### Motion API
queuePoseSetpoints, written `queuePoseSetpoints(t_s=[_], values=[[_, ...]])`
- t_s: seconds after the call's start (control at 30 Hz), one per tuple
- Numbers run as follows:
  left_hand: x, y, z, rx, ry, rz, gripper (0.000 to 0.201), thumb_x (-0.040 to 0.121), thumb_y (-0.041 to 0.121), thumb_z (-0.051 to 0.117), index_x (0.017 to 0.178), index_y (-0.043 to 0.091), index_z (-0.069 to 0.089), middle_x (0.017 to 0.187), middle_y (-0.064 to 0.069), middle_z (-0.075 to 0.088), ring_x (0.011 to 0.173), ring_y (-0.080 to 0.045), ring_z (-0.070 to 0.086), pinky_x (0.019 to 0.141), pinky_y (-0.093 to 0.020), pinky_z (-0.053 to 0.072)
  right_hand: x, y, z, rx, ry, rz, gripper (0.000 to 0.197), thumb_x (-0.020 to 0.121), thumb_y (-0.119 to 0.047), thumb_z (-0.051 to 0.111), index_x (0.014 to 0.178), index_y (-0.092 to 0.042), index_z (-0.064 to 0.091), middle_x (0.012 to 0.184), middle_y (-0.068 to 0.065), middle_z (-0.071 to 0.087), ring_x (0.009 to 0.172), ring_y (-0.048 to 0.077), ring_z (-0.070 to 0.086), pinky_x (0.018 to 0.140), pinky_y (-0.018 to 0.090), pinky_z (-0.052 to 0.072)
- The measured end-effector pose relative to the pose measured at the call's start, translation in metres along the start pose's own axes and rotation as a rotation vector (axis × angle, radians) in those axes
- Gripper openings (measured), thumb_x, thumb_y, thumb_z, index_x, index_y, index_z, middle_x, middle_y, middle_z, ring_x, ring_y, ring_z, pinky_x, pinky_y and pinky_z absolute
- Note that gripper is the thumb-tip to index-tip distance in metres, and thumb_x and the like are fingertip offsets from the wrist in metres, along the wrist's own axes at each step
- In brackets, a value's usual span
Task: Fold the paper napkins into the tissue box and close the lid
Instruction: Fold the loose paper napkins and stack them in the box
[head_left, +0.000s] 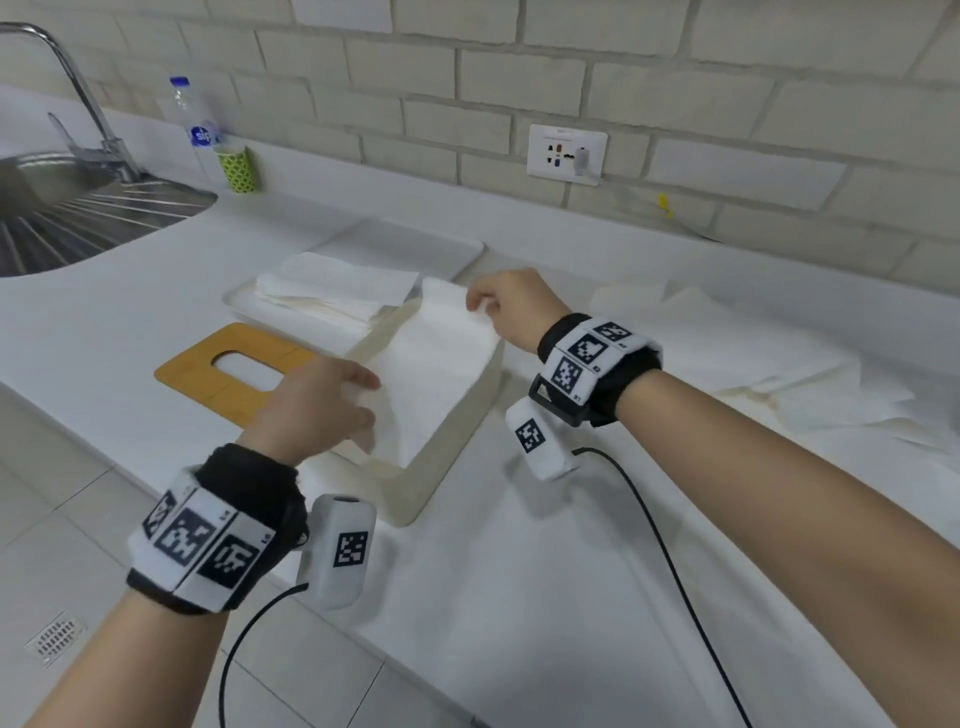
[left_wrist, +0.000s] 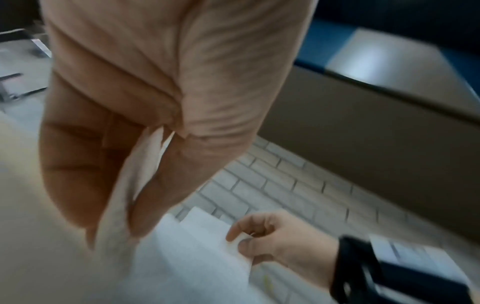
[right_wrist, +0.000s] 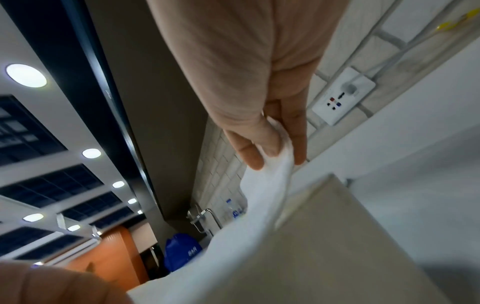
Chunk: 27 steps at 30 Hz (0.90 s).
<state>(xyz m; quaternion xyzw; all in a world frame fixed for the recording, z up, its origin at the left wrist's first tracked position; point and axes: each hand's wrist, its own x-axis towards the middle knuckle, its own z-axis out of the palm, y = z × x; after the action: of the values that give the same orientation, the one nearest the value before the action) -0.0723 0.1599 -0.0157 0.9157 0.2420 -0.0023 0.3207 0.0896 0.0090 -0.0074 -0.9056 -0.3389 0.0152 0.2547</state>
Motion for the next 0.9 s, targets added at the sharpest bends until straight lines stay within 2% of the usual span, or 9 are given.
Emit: queuePoseSetpoints(t_s=[0.13, 0.37, 0.47, 0.53, 0.63, 0.73, 0.83, 0.87, 0.9], values=[[0.01, -0.005, 0.008, 0.234, -0.143, -0.003, 0.044, 0.078, 0.003, 0.069, 0.12, 0.014, 0.059, 0.111, -0.003, 0.048, 0.091, -0.017, 0.046, 0.068, -0.022, 0.038, 0.016, -0.002, 0.021, -0.158, -0.224, 0.075, 0.037, 0.089, 0.007, 0.04, 0.106, -0.011, 0.067, 0.123, 0.014, 0.054, 0.104, 0.03, 0.058, 0.093, 0.034, 0.047], [0.017, -0.005, 0.014, 0.509, -0.225, 0.065, 0.031, 0.089, 0.006, 0.049, 0.116, 0.003, 0.063, 0.118, -0.011, 0.059, 0.108, -0.026, 0.055, 0.084, -0.028, 0.046, 0.026, -0.019, 0.038, -0.46, -0.47, 0.107, 0.031, 0.091, -0.002, 0.044, 0.119, -0.003, 0.058, 0.118, 0.012, 0.054, 0.097, 0.028, 0.06, 0.076, 0.03, 0.047], [0.021, -0.006, 0.014, 0.586, -0.264, 0.076, 0.031, 0.09, 0.008, 0.047, 0.118, 0.004, 0.06, 0.118, -0.011, 0.058, 0.11, -0.025, 0.054, 0.089, -0.029, 0.046, 0.027, -0.021, 0.044, -0.537, -0.485, 0.117, 0.015, 0.089, -0.004, 0.048, 0.101, -0.002, 0.057, 0.08, 0.005, 0.046, 0.059, 0.017, 0.045, 0.049, 0.025, 0.034], [0.022, -0.006, 0.014, 0.615, -0.276, 0.084, 0.031, 0.09, 0.009, 0.048, 0.119, 0.006, 0.059, 0.119, -0.01, 0.057, 0.109, -0.024, 0.053, 0.089, -0.028, 0.046, 0.026, -0.024, 0.044, -0.578, -0.492, 0.142, 0.004, 0.089, -0.005, 0.048, 0.086, -0.007, 0.051, 0.07, 0.002, 0.037, 0.054, 0.015, 0.038, 0.046, 0.024, 0.028], [0.023, -0.005, 0.016, 0.628, -0.301, 0.093, 0.031, 0.091, 0.012, 0.051, 0.121, 0.007, 0.055, 0.119, -0.009, 0.056, 0.108, -0.024, 0.053, 0.085, -0.027, 0.043, 0.028, -0.022, 0.048, -0.583, -0.532, 0.102, 0.026, 0.088, -0.003, 0.046, 0.063, -0.008, 0.04, 0.065, 0.002, 0.037, 0.054, 0.016, 0.037, 0.046, 0.022, 0.028], [0.023, -0.005, 0.017, 0.65, -0.309, 0.095, 0.027, 0.088, 0.012, 0.055, 0.115, 0.008, 0.057, 0.107, -0.006, 0.057, 0.098, -0.023, 0.054, 0.083, -0.028, 0.044, 0.029, -0.022, 0.052, -0.567, -0.522, 0.086, 0.031, 0.089, -0.004, 0.044, 0.059, -0.009, 0.037, 0.063, 0.002, 0.039, 0.055, 0.018, 0.039, 0.048, 0.022, 0.03], [0.02, -0.001, 0.019, 0.794, -0.242, 0.163, 0.014, 0.09, 0.017, 0.051, 0.097, 0.009, 0.061, 0.086, 0.002, 0.05, 0.087, -0.018, 0.049, 0.08, -0.027, 0.047, 0.027, -0.023, 0.056, -0.586, -0.506, 0.079, 0.014, 0.091, -0.007, 0.045, 0.078, -0.007, 0.051, 0.08, 0.002, 0.051, 0.068, 0.018, 0.051, 0.061, 0.028, 0.04], [0.019, 0.001, 0.019, 0.856, -0.208, 0.211, 0.017, 0.092, 0.019, 0.049, 0.099, 0.01, 0.061, 0.09, 0.003, 0.05, 0.093, -0.018, 0.049, 0.079, -0.025, 0.044, 0.027, -0.023, 0.056, -0.564, -0.49, 0.049, 0.01, 0.09, -0.007, 0.047, 0.096, -0.005, 0.054, 0.096, 0.004, 0.053, 0.084, 0.022, 0.056, 0.069, 0.031, 0.044], [0.018, 0.002, 0.021, 0.893, -0.193, 0.264, 0.019, 0.093, 0.02, 0.047, 0.103, 0.012, 0.061, 0.099, 0.002, 0.051, 0.102, -0.019, 0.048, 0.08, -0.025, 0.041, 0.029, -0.021, 0.058, -0.558, -0.487, 0.022, 0.025, 0.088, -0.007, 0.049, 0.113, -0.003, 0.05, 0.114, 0.007, 0.05, 0.1, 0.026, 0.054, 0.08, 0.034, 0.045]])
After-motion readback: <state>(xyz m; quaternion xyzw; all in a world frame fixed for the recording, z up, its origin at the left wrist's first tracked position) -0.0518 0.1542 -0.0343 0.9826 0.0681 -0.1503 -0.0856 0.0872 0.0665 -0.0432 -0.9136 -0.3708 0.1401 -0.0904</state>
